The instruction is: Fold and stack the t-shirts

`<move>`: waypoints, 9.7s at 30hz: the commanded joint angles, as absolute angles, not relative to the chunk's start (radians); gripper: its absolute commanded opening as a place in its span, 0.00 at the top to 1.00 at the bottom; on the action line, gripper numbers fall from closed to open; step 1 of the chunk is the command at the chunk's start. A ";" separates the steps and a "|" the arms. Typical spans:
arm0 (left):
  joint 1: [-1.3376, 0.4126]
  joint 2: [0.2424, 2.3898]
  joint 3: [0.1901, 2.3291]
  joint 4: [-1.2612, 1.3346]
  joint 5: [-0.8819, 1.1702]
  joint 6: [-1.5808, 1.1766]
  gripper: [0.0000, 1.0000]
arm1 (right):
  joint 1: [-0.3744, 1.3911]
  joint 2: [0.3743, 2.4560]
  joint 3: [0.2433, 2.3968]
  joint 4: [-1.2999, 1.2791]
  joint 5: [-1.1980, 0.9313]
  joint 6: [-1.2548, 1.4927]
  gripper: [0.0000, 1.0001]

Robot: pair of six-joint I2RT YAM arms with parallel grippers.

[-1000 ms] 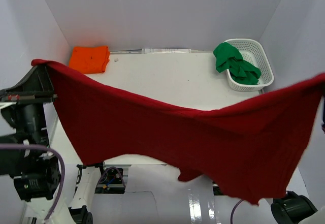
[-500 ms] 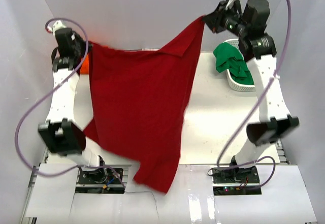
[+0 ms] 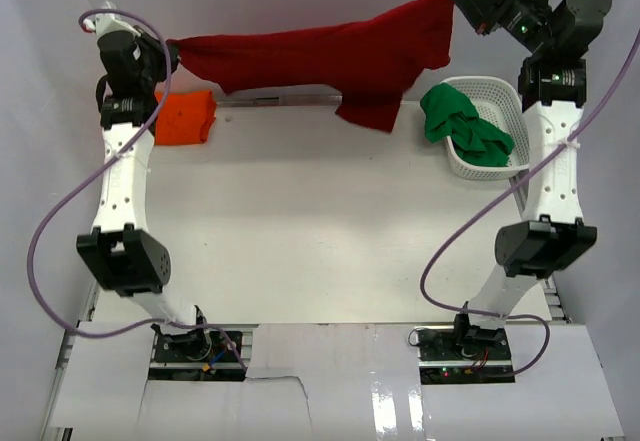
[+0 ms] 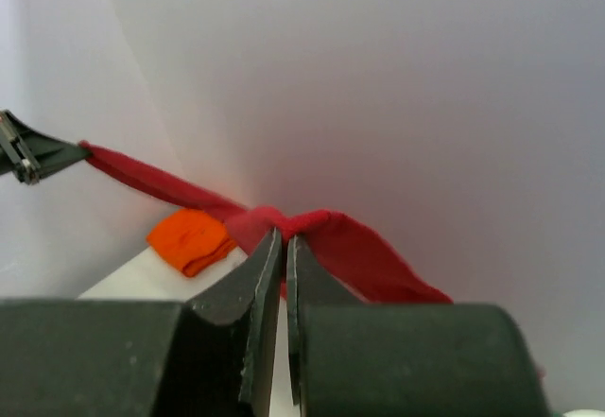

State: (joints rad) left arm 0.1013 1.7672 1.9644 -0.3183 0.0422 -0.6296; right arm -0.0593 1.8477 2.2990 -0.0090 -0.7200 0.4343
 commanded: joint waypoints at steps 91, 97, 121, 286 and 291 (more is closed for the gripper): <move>0.127 1.569 1.107 -0.844 -0.233 -0.770 1.00 | 0.353 1.572 1.405 -0.591 0.011 0.189 0.92; 0.127 1.635 1.178 -0.833 -0.215 -0.729 1.00 | 0.351 1.617 1.442 -0.589 0.011 0.181 0.92; 0.117 1.845 1.350 -0.796 -0.091 -0.626 0.50 | 0.316 1.822 1.607 -0.531 0.044 0.172 0.56; -0.002 2.178 1.669 0.121 0.048 -0.440 0.02 | 0.264 2.496 2.074 0.299 0.063 0.095 0.27; -0.002 2.267 1.750 0.121 0.051 -0.446 0.02 | 0.256 2.566 2.184 0.207 0.146 0.069 0.25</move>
